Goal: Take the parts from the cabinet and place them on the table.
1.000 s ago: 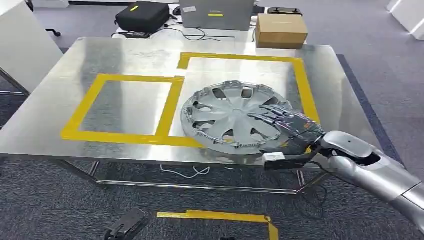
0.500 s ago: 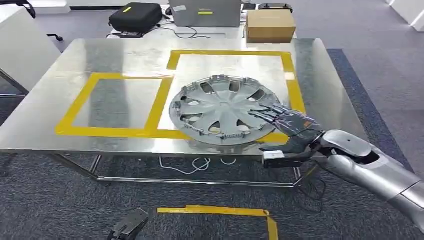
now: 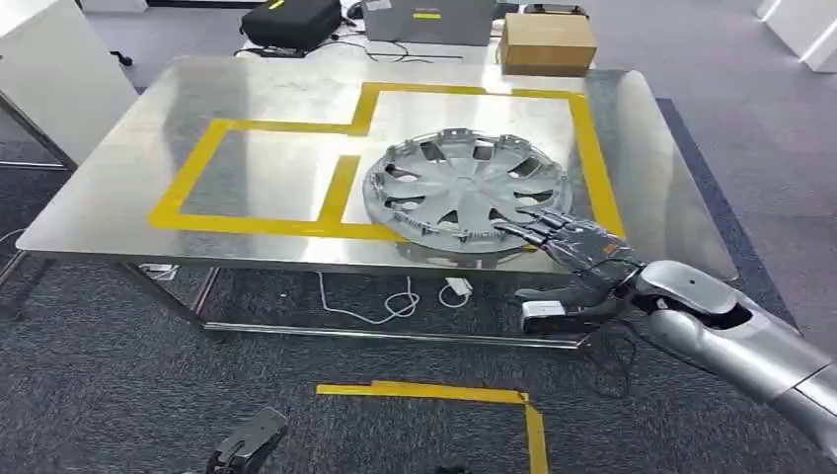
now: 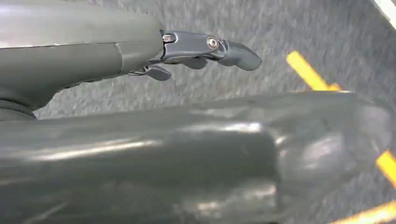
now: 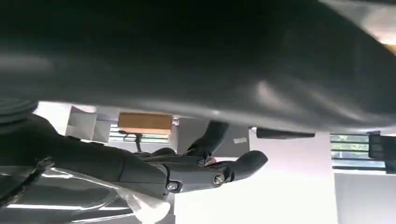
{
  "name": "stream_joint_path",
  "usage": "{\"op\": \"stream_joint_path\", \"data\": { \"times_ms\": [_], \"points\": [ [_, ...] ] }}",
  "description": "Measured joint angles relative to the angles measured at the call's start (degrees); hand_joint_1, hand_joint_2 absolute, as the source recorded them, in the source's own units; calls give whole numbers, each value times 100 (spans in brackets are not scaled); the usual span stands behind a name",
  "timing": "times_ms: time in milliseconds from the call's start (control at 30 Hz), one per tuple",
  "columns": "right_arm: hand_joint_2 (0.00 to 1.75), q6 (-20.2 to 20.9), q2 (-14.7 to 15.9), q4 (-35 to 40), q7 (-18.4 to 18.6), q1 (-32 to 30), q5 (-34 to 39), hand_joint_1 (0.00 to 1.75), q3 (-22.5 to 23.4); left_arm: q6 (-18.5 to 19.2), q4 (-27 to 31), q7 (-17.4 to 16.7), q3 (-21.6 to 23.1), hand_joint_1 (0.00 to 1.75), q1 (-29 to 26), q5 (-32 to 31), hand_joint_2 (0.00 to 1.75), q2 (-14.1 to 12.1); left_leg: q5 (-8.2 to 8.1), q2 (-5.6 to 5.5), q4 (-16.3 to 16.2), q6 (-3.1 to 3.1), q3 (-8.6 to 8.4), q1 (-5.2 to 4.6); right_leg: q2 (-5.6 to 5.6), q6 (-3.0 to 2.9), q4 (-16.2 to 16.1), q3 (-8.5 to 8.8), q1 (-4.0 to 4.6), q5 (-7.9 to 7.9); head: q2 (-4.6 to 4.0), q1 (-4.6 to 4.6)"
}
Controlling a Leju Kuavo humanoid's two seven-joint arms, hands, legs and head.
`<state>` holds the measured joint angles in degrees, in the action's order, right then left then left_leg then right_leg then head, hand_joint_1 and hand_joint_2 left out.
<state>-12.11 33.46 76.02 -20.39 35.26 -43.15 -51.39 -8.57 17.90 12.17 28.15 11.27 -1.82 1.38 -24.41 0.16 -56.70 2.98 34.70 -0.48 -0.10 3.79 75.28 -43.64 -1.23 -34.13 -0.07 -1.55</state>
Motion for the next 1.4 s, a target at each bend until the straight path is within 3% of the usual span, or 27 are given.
{"op": "stream_joint_path", "data": {
  "times_ms": [33,100,133,167,200,267,333,400,467,500,533,567,633,700,800,833,867,933,1000,1067,1133,1167,1200,1233,1300,1333,1400],
  "points": [
    [0,-11,0,-4,22,-38,6,0,6,2,0,-2,0,0,-9,-2,0,4,75,0,-4,-9,99,0,-1,3,15,125,-1,177,0,5],
    [0,-99,0,-7,77,-113,13,0,42,0,0,-7,0,0,-16,0,0,9,195,-1,-15,-44,257,7,-4,-2,-637,722,-4,571,0,2],
    [0,-175,0,-7,103,-148,24,0,77,0,0,-7,-2,0,-15,0,0,11,243,-3,-34,-69,311,8,-8,-5,-1162,1124,-7,574,0,2],
    [0,-260,0,-7,131,-174,39,0,135,0,0,-7,-6,0,-13,2,0,7,273,-11,-72,-103,360,-24,-12,-8,-1695,1554,9,360,0,-6],
    [0,-333,0,-4,153,-229,55,0,184,-7,0,-7,-9,0,-12,5,0,7,313,-12,-108,-135,382,-26,1,-65,-1979,1677,15,241,0,7],
    [0,-542,0,-4,203,-426,152,0,330,-22,0,-7,-18,0,-28,31,0,2,417,-15,-83,-175,383,-13,-2,-109,-1897,1565,47,283,0,-7],
    [0,-771,-37,26,187,-786,444,0,554,-44,0,6,-63,0,-71,64,0,-11,352,-38,-137,-256,411,17,-57,-254,-1912,1506,12,379,-2,-6],
    [0,-953,-199,138,-16,-1377,1031,0,1026,-79,0,42,-98,0,-121,127,0,-9,-376,-33,-684,-335,559,29,-89,-353,-1911,1449,16,487,0,15],
    [0,-1058,-398,208,-186,-1910,1351,0,1472,-103,0,81,-114,0,-155,173,0,-2,-934,-30,-1586,-382,739,41,-105,-359,-1897,1276,22,614,0,15],
    [0,-1084,-475,225,-240,-2110,1392,0,1671,-116,0,101,-127,0,-177,184,0,-2,-994,-30,-1913,-389,760,41,-107,-358,-1881,1180,24,675,0,18],
    [0,-1084,-534,238,-256,-2284,1469,0,1817,-125,0,105,-147,0,-195,193,0,-4,-870,-30,-1974,-382,672,41,-106,-355,-1864,1073,25,737,0,20],
    [0,-1071,-612,249,-251,-2436,1594,0,1970,-140,0,105,-155,0,-203,212,0,-4,-677,-30,-1813,-362,488,41,-102,-350,-1852,986,35,791,0,20],
    [0,-1058,-839,269,-279,-2803,2022,0,2370,-205,0,129,-197,0,-199,273,0,-8,-404,-40,-905,-271,-193,24,-97,-327,-1847,868,57,890,0,20],
    [0,-1064,-1126,278,-383,-3174,2578,0,2805,-256,0,157,-241,0,-199,350,0,-26,-634,-57,82,-176,-852,-11,-105,-270,-1824,824,91,965,0,11],
    [0,-1071,-1425,275,-446,-3461,2819,0,3221,-273,0,184,-251,0,-230,372,0,-22,-556,-47,77,-121,-771,-57,-104,-160,-1864,793,45,1134,0,25],
    [0,-1071,-1471,273,-448,-3539,2828,0,3296,-273,0,188,-251,0,-231,376,0,-19,-470,-25,145,-74,-727,-33,-83,-127,-1861,770,51,1115,0,26],
    [0,-1069,-1506,271,-448,-3600,2839,0,3358,-273,0,192,-254,0,-222,380,0,-7,-397,4,146,-32,-679,-16,-42,-119,-1774,707,34,905,0,22],
    [0,-1064,-1569,267,-444,-3666,2859,0,3496,-282,0,195,-275,0,-222,404,0,-15,-255,11,141,30,-474,-25,-15,-82,-1021,420,34,156,0,-17],
    [0,-1064,-1622,260,-444,-3708,2861,0,3578,-282,0,195,-284,0,-223,405,0,-13,-97,14,127,27,-256,-33,-10,-57,-178,235,40,-209,0,-15],
    [0,-1062,-1663,254,-444,-3763,2861,0,3632,-282,0,195,-286,0,-229,405,0,-9,54,18,112,9,-46,-33,-12,-52,3,394,37,121,0,-15],
    [0,-1062,-1698,251,-444,-3763,2861,0,3687,-282,0,194,-286,0,-234,405,0,0,177,22,57,-31,162,-25,-13,-55,-671,990,30,554,0,-11],
    [0,-1062,-1705,254,-444,-3758,2861,0,3707,-282,0,194,-286,0,-223,407,0,-2,222,21,4,-58,209,-27,-15,-55,-1234,1422,23,483,0,-15],
    [0,-1062,-1718,262,-444,-3743,2863,0,3727,-286,0,199,-289,0,-223,407,0,-2,247,17,-60,-89,276,-63,-15,-62,-1870,1907,35,228,0,-26],
    [0,-1053,-1733,264,-441,-3738,2929,0,3744,-293,0,203,-291,0,-223,409,0,-4,303,26,-84,-116,288,-62,3,-146,-2064,1965,42,107,0,-17],
    [0,-878,-1860,240,-373,-3834,3507,0,3869,-345,0,225,-308,0,-229,499,0,-9,425,30,-53,-173,295,-35,-2,-207,-1993,1841,78,159,0,-19],
    [0,-816,-1973,197,-350,-3885,3875,0,3975,-367,0,230,-336,0,-259,551,0,-11,464,19,-53,-212,313,-36,-21,-286,-2006,1803,63,216,0,-31],
    [0,-710,-2212,8,-306,-3930,4556,0,4210,-411,-2,229,-363,0,-310,641,0,-22,-77,0,-320,-305,390,-7,-44,-405,-2009,1686,47,346,0,-4]
  ]
}}
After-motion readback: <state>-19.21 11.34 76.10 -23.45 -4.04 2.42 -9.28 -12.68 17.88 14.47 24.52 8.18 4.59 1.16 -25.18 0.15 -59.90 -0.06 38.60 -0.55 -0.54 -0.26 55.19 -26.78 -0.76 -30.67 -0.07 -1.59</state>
